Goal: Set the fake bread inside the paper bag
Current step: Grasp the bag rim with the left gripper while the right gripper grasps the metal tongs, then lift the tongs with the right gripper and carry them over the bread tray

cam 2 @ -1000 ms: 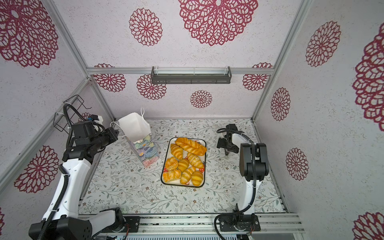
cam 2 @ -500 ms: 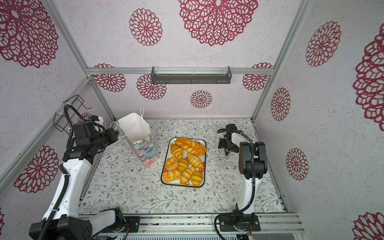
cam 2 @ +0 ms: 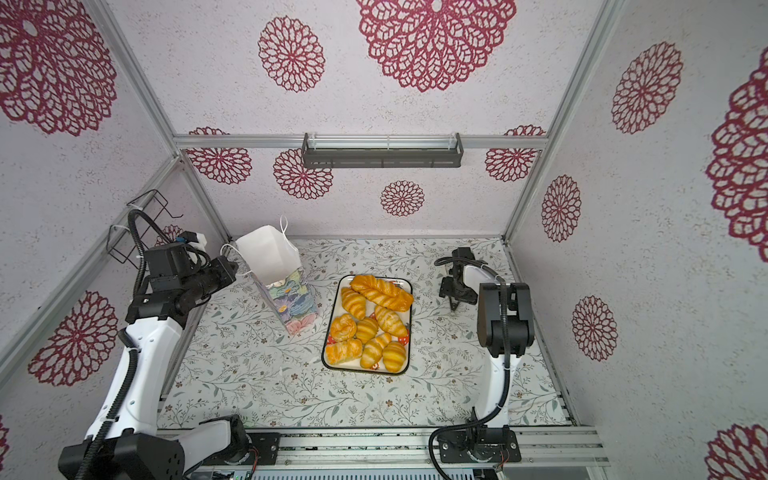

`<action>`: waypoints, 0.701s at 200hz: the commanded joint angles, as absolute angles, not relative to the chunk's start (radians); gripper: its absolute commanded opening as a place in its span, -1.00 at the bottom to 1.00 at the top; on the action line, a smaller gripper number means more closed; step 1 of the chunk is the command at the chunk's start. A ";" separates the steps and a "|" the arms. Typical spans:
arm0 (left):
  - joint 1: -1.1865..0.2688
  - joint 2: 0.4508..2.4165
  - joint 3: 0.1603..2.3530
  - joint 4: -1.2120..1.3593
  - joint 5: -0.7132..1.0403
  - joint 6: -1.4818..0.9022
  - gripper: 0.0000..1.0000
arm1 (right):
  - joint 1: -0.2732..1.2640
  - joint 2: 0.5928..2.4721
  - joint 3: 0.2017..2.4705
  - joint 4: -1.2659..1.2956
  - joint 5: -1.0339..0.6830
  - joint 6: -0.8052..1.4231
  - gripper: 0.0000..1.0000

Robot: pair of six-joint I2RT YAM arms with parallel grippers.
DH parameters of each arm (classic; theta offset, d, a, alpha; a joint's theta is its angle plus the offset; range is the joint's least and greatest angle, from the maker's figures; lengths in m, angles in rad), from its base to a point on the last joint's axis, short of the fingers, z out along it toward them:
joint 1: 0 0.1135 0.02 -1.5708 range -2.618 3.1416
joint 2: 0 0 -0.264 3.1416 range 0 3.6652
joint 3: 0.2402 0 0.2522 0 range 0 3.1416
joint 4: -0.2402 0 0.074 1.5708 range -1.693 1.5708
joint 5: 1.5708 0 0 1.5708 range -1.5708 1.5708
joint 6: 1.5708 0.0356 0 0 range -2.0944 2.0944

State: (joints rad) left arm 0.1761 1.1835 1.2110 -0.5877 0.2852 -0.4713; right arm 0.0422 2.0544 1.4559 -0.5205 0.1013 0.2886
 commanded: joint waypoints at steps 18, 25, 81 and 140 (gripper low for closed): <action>0.183 1.184 1.203 -0.568 0.301 -0.470 -1.00 | 0.037 2.045 1.461 -0.502 0.110 0.285 0.47; 0.184 1.184 1.203 -0.567 0.302 -0.470 -1.00 | 0.037 2.043 1.455 -0.497 0.105 0.287 0.44; 0.188 1.187 1.201 -0.566 0.310 -0.474 -1.00 | 0.037 2.016 1.419 -0.471 0.100 0.290 0.16; 0.190 1.187 1.200 -0.561 0.318 -0.477 -1.00 | 0.037 1.890 1.353 -0.446 0.123 0.308 0.00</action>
